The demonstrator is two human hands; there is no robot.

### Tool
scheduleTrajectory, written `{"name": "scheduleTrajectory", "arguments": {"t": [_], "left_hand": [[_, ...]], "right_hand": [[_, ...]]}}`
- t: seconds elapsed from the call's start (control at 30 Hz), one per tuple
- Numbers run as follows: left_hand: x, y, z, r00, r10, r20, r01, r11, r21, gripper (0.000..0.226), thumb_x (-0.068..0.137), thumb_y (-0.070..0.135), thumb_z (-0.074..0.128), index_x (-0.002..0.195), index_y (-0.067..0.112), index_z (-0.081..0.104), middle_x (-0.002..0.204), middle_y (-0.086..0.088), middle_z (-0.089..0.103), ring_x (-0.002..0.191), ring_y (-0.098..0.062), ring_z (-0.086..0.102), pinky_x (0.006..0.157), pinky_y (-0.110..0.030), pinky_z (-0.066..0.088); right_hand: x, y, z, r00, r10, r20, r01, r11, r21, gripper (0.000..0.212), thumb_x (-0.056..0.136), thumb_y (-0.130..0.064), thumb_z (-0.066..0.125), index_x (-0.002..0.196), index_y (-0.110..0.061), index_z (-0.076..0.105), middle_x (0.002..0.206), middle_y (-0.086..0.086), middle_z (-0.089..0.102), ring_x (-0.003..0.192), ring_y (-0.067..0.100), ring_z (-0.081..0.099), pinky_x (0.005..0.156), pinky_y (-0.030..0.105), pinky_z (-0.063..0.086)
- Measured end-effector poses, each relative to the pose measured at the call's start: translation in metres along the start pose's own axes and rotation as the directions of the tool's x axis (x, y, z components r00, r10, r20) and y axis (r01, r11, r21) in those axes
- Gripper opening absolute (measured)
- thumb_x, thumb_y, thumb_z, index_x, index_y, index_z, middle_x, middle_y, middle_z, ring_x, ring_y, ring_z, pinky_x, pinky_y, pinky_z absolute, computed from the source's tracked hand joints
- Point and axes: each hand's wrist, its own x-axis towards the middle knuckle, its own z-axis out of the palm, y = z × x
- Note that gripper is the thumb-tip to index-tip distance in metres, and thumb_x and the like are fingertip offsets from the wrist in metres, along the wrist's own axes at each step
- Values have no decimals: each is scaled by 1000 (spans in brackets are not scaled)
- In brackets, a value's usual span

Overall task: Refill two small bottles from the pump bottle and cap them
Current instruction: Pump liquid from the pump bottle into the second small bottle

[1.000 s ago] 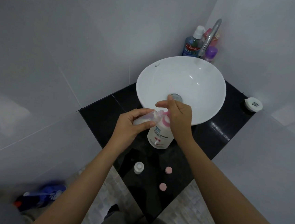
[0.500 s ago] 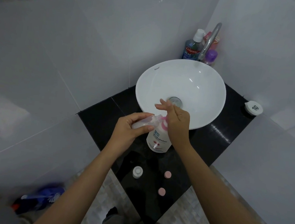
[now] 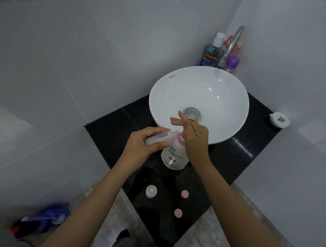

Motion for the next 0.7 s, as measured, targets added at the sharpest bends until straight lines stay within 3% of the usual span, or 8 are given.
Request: {"name": "scheduleTrajectory", "arguments": {"t": [0.07, 0.17, 0.27, 0.43, 0.6, 0.7], "left_hand": [[0, -2, -1, 1000, -3, 4, 3, 1000, 5, 32, 78, 8, 71, 106, 22, 66, 102, 14, 68, 92, 9, 63, 73, -5, 48], [-1, 1, 0, 1000, 5, -2, -5, 1000, -12, 33, 78, 7, 71, 109, 19, 66, 103, 13, 68, 92, 9, 64, 72, -5, 49], [-2, 5, 0, 1000, 19, -9, -20, 999, -42, 33, 79, 6, 70, 110, 18, 66, 103, 12, 68, 93, 8, 64, 72, -6, 49], [0, 4, -1, 1000, -7, 13, 8, 999, -39, 32, 79, 8, 70, 108, 21, 66, 102, 13, 69, 93, 7, 65, 72, -6, 49], [-1, 2, -2, 998, -52, 31, 53, 998, -20, 32, 79, 9, 71, 109, 19, 68, 104, 12, 70, 95, 2, 66, 74, -9, 51], [-1, 6, -2, 999, -47, 27, 48, 997, -52, 33, 80, 8, 70, 112, 15, 68, 108, 6, 71, 98, -1, 66, 74, -10, 52]], "right_hand": [[1, 2, 1, 1000, -6, -8, 6, 1000, -11, 42, 98, -38, 41, 104, -8, 71, 103, 19, 70, 79, 23, 65, 71, 28, 49], [3, 0, 1, 988, -140, -73, 132, 986, -99, 33, 97, -26, 48, 94, -6, 75, 88, 0, 73, 78, -2, 64, 76, 12, 48], [4, -5, 1, 963, -239, -123, 223, 966, -130, 33, 97, -21, 49, 90, -2, 75, 85, -1, 73, 81, 0, 66, 77, 3, 44], [4, 3, 1, 977, -202, -74, 199, 979, -43, 38, 99, -20, 44, 92, 1, 74, 94, -1, 72, 97, 6, 67, 83, 10, 47], [4, 6, 0, 993, -115, -33, 113, 991, -74, 34, 97, -25, 46, 90, -7, 75, 87, -7, 69, 81, -8, 63, 75, 2, 44], [5, -1, -2, 974, -216, -69, 206, 969, -137, 31, 96, -22, 50, 90, -5, 75, 82, -5, 70, 75, -10, 62, 69, 0, 42]]}}
